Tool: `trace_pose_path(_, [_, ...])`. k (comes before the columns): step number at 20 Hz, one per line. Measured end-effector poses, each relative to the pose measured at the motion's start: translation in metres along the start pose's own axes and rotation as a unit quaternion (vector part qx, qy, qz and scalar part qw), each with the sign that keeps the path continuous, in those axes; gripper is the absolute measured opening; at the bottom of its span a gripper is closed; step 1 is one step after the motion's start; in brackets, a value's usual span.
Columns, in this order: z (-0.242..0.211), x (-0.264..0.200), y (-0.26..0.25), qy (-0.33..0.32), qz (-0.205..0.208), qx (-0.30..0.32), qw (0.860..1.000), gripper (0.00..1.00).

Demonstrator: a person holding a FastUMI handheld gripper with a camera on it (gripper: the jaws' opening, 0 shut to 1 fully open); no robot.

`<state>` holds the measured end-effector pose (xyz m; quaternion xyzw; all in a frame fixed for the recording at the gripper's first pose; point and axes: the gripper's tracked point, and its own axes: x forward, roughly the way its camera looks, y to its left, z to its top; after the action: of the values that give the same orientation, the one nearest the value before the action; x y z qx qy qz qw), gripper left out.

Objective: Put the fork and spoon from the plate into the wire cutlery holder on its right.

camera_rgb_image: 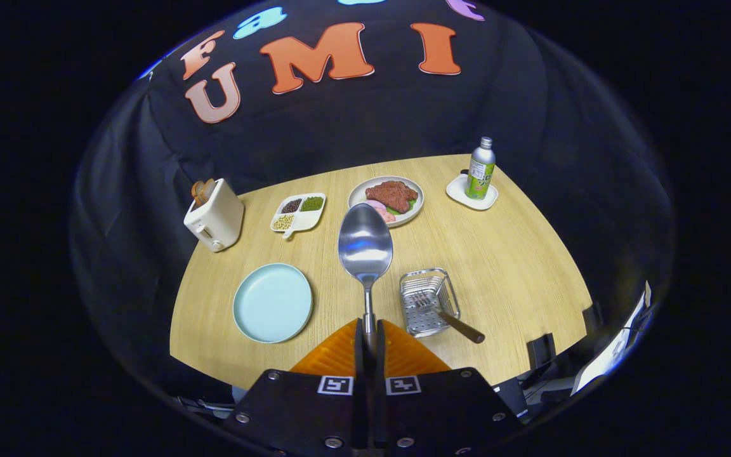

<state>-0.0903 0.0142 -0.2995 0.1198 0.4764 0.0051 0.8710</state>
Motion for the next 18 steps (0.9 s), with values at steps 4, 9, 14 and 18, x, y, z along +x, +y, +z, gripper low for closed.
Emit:
trace_pose_path(4, [-0.008,0.012,-0.032,0.043,-0.003,-0.037,0.998,0.04])
trace_pose_path(9, [-0.029,0.034,-0.043,0.112,0.005,-0.073,0.991,0.05])
trace_pose_path(14, [-0.052,0.053,-0.055,0.173,-0.012,-0.082,0.981,0.06])
trace_pose_path(18, [-0.050,0.069,-0.065,0.178,-0.032,-0.095,0.979,0.07])
